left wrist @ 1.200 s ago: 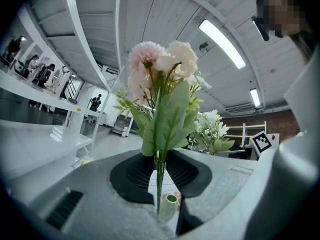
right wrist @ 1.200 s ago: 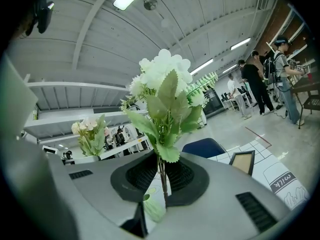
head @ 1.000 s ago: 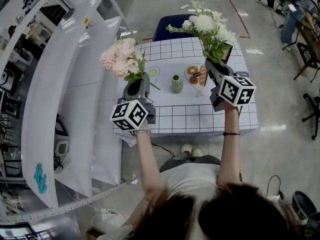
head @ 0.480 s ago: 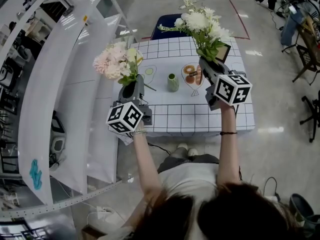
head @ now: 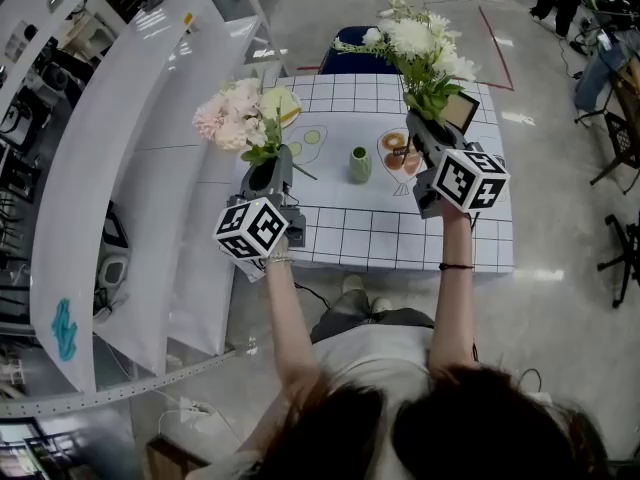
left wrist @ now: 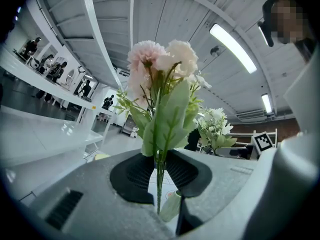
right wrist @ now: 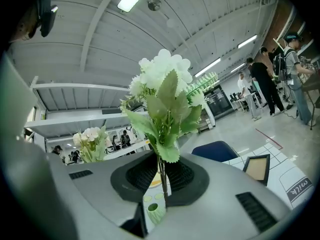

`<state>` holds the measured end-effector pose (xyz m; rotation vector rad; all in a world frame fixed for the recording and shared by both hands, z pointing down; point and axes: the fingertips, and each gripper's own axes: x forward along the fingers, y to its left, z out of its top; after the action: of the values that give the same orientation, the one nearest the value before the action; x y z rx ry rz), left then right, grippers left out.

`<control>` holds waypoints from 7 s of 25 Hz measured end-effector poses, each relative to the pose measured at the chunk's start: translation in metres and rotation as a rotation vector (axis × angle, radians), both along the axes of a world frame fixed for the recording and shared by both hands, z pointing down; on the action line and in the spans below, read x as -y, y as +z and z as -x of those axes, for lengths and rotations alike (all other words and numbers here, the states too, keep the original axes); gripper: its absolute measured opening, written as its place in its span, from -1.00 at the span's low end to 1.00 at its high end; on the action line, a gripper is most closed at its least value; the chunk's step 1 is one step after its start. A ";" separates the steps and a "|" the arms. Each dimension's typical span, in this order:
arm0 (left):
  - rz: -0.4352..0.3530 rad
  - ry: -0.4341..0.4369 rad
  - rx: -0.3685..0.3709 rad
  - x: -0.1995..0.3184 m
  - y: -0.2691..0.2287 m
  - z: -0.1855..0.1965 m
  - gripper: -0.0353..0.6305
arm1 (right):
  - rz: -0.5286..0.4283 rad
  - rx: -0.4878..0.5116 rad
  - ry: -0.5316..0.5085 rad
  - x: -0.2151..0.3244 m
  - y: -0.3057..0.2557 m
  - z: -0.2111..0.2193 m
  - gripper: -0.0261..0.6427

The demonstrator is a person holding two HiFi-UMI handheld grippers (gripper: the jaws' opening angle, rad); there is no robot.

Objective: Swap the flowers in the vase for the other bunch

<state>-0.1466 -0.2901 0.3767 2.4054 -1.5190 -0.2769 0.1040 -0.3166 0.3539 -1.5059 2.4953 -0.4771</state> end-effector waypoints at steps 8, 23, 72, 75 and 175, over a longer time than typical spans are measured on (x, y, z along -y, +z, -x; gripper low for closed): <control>0.029 0.020 -0.012 0.012 0.010 0.011 -0.68 | -0.005 0.019 0.015 0.011 0.002 0.022 -0.78; 0.066 0.057 -0.033 0.028 0.026 0.024 -0.69 | -0.014 0.015 0.021 0.026 0.009 0.053 -0.78; 0.110 0.045 -0.004 0.026 0.043 0.040 -0.68 | 0.043 -0.094 -0.079 0.028 0.089 0.096 -0.78; 0.111 0.043 -0.003 0.024 0.044 0.038 -0.69 | 0.041 -0.107 -0.081 0.027 0.094 0.095 -0.78; 0.145 -0.014 -0.061 -0.024 0.061 0.014 -0.68 | 0.134 -0.279 -0.192 -0.018 0.140 0.090 -0.59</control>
<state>-0.1611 -0.2658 0.4372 2.2548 -1.4767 -0.2316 0.0138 -0.2983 0.4941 -1.4755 2.8950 -0.5039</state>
